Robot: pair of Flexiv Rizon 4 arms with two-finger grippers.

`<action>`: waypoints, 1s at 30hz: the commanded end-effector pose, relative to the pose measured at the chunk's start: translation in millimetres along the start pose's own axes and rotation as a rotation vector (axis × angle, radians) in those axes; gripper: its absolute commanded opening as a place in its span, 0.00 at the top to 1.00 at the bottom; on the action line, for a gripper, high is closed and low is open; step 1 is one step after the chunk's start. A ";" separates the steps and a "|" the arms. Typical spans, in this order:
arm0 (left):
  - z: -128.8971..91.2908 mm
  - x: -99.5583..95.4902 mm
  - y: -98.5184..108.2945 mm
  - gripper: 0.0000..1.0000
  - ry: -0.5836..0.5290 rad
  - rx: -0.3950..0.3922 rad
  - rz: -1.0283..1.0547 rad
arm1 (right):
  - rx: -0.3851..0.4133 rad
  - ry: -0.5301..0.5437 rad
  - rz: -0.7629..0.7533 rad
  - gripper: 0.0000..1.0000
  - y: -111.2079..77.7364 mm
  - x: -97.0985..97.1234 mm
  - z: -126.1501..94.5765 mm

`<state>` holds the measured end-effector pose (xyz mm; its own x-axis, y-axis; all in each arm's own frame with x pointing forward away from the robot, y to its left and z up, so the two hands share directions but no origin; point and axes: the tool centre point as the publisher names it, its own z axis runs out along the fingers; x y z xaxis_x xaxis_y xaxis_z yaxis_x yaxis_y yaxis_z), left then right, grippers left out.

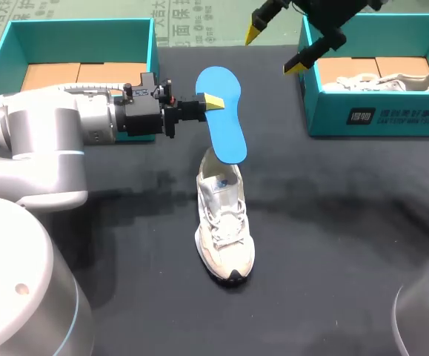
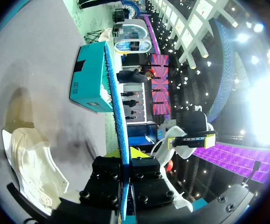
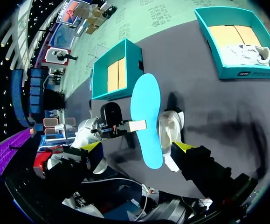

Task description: Take the shoe out of the shoebox, open the shoe tongue, remove and reinsert the insole, then place the shoe into the shoebox

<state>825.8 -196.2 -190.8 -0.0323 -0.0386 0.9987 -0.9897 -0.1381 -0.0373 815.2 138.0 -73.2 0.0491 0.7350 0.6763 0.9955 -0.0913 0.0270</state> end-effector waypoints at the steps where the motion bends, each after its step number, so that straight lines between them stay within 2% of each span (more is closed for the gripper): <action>1: -1.0 0.5 0.7 1.00 -0.003 -0.001 0.000 | -0.007 0.738 0.027 0.00 -2.6 -12.0 5.3; 9: -1.0 0.5 0.7 1.00 -0.003 -0.001 0.000 | -0.037 0.852 0.042 0.00 -1.7 -23.5 14.2; 30: -1.7 0.8 -0.3 1.00 -0.001 0.003 0.022 | -0.035 0.830 0.077 0.00 7.7 -25.3 19.0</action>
<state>825.9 -196.2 -190.7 -0.0380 -0.0407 0.9984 -0.9895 -0.1379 -0.0433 822.9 128.6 -102.5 0.0305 0.0106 0.9995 0.9884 -0.1491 -0.0285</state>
